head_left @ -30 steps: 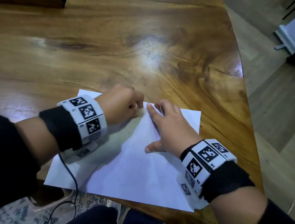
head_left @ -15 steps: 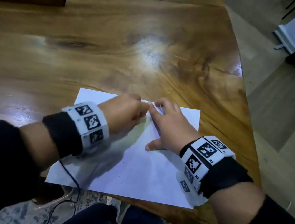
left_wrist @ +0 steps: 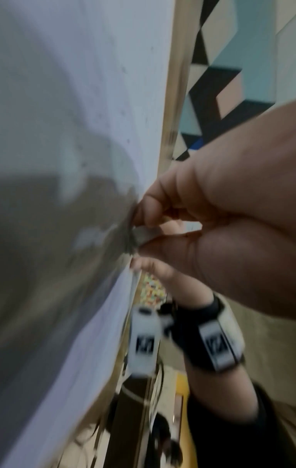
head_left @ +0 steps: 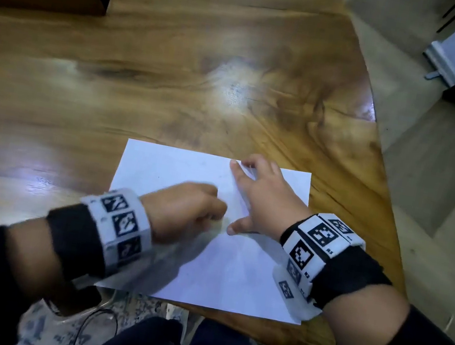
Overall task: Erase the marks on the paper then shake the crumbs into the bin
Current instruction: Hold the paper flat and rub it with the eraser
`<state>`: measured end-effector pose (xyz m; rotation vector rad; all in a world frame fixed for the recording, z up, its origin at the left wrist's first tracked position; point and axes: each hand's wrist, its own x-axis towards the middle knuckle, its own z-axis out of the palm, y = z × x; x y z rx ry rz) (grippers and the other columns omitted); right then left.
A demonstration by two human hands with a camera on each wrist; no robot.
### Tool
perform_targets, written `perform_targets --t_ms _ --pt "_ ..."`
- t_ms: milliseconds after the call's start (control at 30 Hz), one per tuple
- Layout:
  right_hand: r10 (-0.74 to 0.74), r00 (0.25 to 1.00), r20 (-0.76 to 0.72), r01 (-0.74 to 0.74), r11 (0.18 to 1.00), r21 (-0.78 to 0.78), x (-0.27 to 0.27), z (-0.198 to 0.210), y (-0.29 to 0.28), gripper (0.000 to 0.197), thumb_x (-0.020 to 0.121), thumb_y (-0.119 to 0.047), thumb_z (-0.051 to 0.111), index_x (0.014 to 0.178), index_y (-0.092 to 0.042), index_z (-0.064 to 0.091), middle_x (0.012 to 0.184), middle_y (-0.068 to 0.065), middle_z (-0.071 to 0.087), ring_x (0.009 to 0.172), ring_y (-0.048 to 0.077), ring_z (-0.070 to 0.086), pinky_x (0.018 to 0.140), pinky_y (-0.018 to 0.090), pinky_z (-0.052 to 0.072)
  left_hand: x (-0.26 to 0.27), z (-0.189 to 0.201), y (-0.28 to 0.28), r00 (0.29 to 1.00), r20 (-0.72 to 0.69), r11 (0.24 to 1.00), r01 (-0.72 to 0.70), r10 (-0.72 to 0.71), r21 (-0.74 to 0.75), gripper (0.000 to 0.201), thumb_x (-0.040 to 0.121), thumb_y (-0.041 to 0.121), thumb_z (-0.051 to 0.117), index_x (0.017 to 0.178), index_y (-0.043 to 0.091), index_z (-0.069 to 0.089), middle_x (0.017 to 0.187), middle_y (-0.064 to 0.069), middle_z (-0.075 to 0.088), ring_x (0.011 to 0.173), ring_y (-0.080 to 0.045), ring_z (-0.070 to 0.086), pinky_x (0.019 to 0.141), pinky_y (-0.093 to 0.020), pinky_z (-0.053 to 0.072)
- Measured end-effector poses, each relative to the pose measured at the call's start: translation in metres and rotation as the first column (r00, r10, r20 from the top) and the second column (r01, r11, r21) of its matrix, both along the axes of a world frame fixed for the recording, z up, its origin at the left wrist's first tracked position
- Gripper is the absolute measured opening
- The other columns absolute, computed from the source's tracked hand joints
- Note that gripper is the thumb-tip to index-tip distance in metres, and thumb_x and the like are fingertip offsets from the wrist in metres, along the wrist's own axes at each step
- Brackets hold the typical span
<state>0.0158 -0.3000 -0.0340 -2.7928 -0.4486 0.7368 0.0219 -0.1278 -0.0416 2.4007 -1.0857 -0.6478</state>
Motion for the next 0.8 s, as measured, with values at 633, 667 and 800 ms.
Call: perform_targets --t_ms 633,667,800 --pt "-0.079 0.997 0.003 0.078 0.991 0.110 -0.004 0.001 -0.002 0.106 0.063 -0.041 0.084 0.146 -0.012 0.024 0.146 -0.001 0.019 0.134 0.018 0.018 0.108 0.024 0.024 0.022 0.012 -0.006 0.995 -0.011 0.990 -0.097 0.099 0.100 0.007 0.077 0.016 0.064 0.083 0.012 0.064 0.078 -0.002 0.055 0.074 -0.020 0.051 0.067 -0.025 0.037" --pt "-0.077 0.997 0.001 0.077 0.991 0.109 -0.004 0.001 -0.002 0.105 0.063 -0.041 0.084 0.146 -0.012 0.024 0.146 -0.001 0.019 0.134 0.018 0.017 0.108 0.024 0.024 0.019 0.014 -0.005 0.998 -0.040 0.990 -0.040 0.046 0.133 0.008 0.078 0.018 0.063 0.084 0.012 0.064 0.078 -0.003 0.057 0.073 -0.019 0.050 0.067 -0.025 0.038" --pt "-0.071 0.997 0.010 0.070 0.993 0.093 -0.004 0.002 -0.001 0.104 0.063 -0.042 0.084 0.144 -0.012 0.026 0.144 -0.001 0.021 0.132 0.019 0.020 0.108 0.024 0.024 0.040 0.016 -0.019 0.980 0.079 0.981 -0.188 0.184 0.047 0.013 0.079 0.013 0.061 0.091 0.010 0.065 0.078 -0.004 0.054 0.075 -0.021 0.051 0.066 -0.024 0.034"
